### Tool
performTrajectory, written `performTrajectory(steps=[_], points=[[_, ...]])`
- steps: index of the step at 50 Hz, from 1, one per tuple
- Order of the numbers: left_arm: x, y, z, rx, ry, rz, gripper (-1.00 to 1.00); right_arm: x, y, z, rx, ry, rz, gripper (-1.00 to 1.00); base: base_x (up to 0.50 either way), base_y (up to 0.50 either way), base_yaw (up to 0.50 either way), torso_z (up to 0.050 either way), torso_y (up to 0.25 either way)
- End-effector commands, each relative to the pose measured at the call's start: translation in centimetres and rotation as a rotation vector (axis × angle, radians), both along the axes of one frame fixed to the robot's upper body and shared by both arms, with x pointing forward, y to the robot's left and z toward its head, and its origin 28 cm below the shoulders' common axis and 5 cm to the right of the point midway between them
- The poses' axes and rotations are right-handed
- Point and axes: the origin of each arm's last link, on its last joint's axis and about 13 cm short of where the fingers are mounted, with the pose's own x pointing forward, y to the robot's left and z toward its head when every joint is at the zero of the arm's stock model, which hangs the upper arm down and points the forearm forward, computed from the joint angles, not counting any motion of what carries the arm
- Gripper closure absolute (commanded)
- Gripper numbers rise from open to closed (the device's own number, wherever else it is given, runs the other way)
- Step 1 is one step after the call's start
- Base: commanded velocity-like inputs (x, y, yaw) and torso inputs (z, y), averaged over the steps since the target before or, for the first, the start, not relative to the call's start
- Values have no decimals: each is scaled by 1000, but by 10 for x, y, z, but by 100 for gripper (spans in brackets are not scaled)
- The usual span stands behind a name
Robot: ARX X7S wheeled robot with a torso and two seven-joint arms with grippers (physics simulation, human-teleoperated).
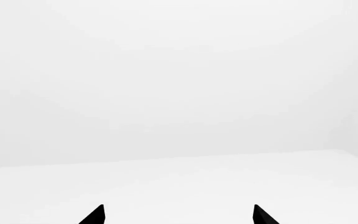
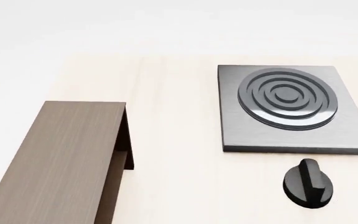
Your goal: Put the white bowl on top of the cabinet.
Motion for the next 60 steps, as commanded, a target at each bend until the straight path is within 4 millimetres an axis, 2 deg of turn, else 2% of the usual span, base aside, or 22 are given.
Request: performTrajectory(steps=[1,18,22,31,37,60], points=[[0,0,0,-2,1,0,-100,-15,-11,-2,40,-9,-96,-100,0,0,0,0,0],[0,0,-1,-4,2,0,-100,-23,-27,-3,161,31,-269,-100,0,0,0,0,0],[0,0,-1,-5,1,-1,-100,-19,-28,-5,202,94,-288,-100,0,0,0,0,0],[0,0,-2,-7,1,-2,-100,-19,-30,-2,282,130,-294,-100,0,0,0,0,0],[0,0,-2,-8,1,-1,-100,-18,-32,-8,359,186,-311,-100,0,0,0,0,0],[0,0,-2,-7,1,-2,-100,-16,-30,-7,431,199,-277,-100,0,0,0,0,0]])
